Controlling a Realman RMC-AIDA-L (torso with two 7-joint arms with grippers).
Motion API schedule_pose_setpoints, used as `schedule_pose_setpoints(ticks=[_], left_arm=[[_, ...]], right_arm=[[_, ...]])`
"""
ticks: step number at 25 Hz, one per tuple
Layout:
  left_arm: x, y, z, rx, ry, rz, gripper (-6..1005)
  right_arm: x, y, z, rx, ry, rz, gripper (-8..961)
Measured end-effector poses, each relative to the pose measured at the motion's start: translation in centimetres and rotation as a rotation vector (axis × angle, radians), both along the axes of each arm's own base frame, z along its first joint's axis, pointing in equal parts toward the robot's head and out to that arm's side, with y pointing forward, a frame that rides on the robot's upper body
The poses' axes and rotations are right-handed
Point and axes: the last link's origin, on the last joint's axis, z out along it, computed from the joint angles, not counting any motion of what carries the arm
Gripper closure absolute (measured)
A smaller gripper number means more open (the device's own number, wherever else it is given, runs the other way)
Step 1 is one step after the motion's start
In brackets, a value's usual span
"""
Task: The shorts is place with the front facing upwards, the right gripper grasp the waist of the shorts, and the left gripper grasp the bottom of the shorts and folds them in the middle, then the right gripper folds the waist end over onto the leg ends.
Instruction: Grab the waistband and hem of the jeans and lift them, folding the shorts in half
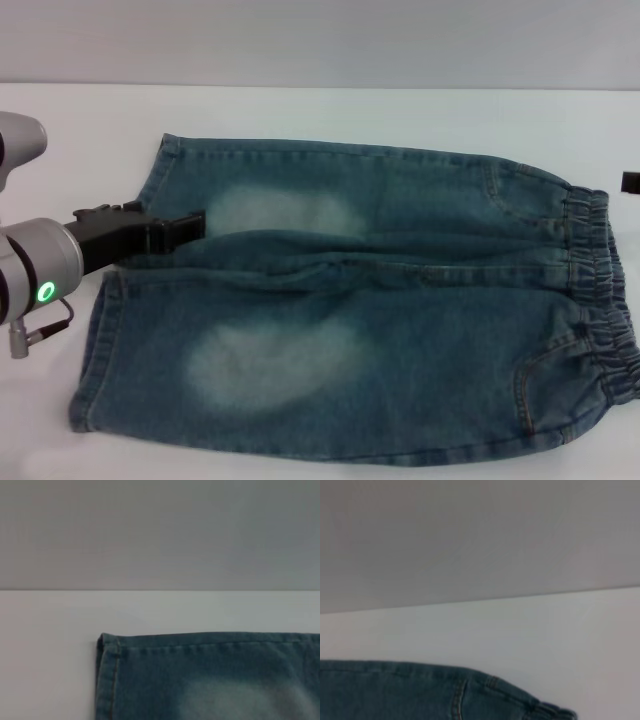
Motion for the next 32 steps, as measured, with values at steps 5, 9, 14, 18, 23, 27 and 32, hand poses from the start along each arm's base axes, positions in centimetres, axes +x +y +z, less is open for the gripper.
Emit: schedule_pose_setpoints(ticks=[5,9,14,18,23,27,32], left_arm=[[-0.2,-0.1,0.1,-0.024,0.019,0.008,158],[-0.2,-0.5,0.4,-0.042,0.033,0.02,165],[-0.8,-1.8,1.1,-0.134,0.098,0.134,178],[-0.8,-2.7,1.7,-0.194,0.196,0.249,190],[0.3,-3.5,1.7,-0.257,0.234,0.296,204],[1.7,-4.6,2.1,-0.315,0.242,0.35,215],[1.9,-5.3,2.0,-0.345,0.282,0.388,230]], right_arm=[[0.3,-0.1,-0.6,-0.01,0.034,-0.012,170],[0.3,-0.3,-0.8,-0.014,0.069,-0.014,171],[1.2,-0.5,-0.9,-0.017,0.081,-0.047,173],[1.5,-0.6,-0.8,-0.015,0.086,-0.059,174],[1.4,-0.5,-0.9,-0.019,0.087,-0.059,176],[1.5,-0.5,-0.9,-0.019,0.088,-0.06,177],[1.6,-0.5,-0.8,-0.016,0.085,-0.061,179]])
